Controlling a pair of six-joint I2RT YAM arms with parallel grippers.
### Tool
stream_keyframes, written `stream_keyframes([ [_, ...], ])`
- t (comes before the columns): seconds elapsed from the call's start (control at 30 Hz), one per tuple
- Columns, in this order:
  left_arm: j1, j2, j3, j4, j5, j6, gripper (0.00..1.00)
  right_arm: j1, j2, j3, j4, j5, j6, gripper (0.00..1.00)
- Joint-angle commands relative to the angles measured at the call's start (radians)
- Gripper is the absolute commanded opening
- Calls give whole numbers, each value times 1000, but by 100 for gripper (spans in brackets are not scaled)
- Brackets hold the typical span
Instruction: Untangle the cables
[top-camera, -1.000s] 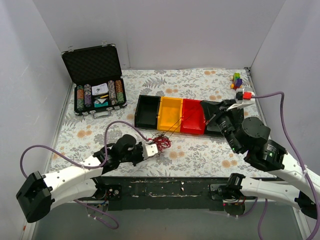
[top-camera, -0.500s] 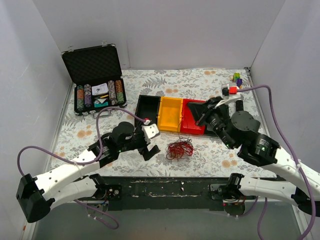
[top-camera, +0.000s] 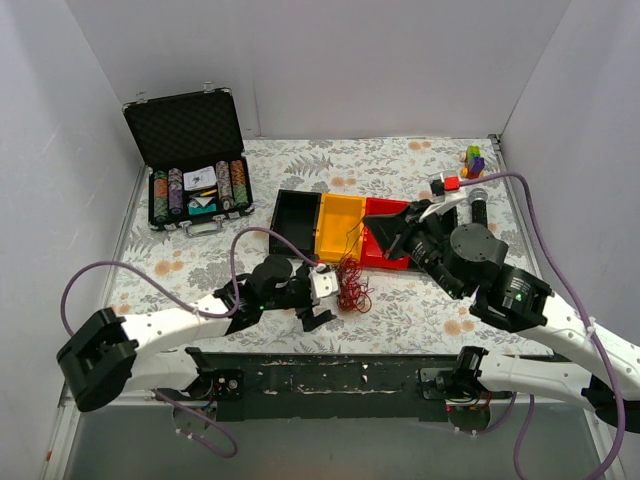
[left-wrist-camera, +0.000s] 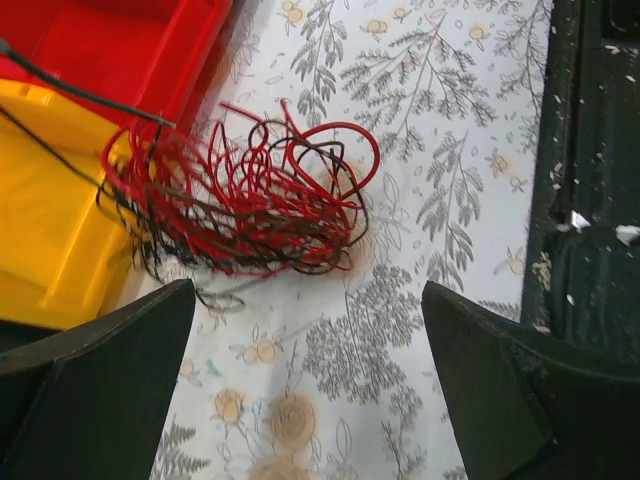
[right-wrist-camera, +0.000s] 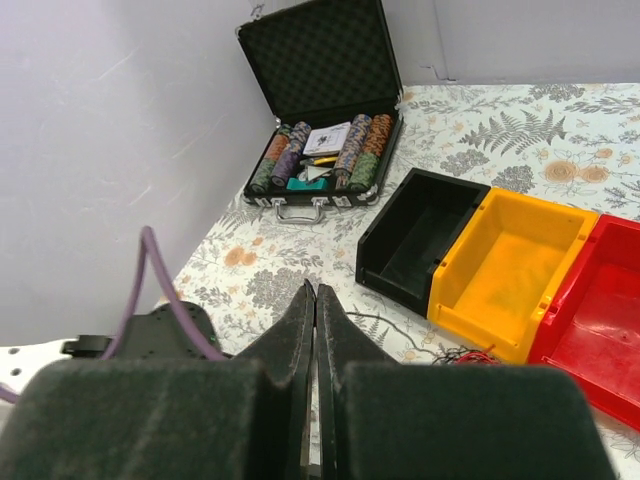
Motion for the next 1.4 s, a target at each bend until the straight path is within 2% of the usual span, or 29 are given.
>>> stream_keyframes([
  [0.0, -39, 133, 42, 263, -69, 1, 98, -4, -50, -11, 16, 28, 19, 1],
  [0.1, -67, 208, 22, 420, -170, -14, 98, -4, -70, -19, -14, 50, 32, 1],
  [0.27, -82, 282, 67, 434, -255, -103, 98, -4, -114, -37, -29, 62, 38, 1],
  [0.4, -93, 320, 79, 455, -249, -98, 98, -4, -142, -45, -29, 48, 47, 1],
  [0.47, -100, 351, 94, 462, -230, -94, 92, -3, -149, -43, -26, 33, 51, 1],
  [0.53, -114, 387, 103, 468, -200, -71, 81, -4, -152, -40, -20, 19, 55, 1],
  [0.6, -130, 417, 103, 489, -186, -42, 59, -4, -156, -31, -12, 5, 55, 1],
  [0.67, -133, 438, 116, 488, -190, -34, 29, -4, -154, -13, -12, 8, 45, 1],
  [0.73, -133, 443, 129, 459, -203, -29, 8, -4, -156, 13, -14, 28, 19, 1],
  [0.77, -133, 432, 129, 439, -213, -22, 0, -4, -159, 30, -20, 51, 7, 1],
  [0.97, -131, 275, 79, 201, -252, 56, 0, -4, -166, 110, -31, 160, -108, 1],
  [1.1, -117, 72, -53, 63, -315, 176, 0, -4, -156, 138, -58, 217, -136, 1],
  [1.3, -32, -274, -179, -279, -398, 309, 0, -4, -136, 110, -72, 263, -153, 1],
  [1.37, -21, -363, -214, -380, -402, 355, 21, -4, -123, 81, -78, 257, -131, 1],
])
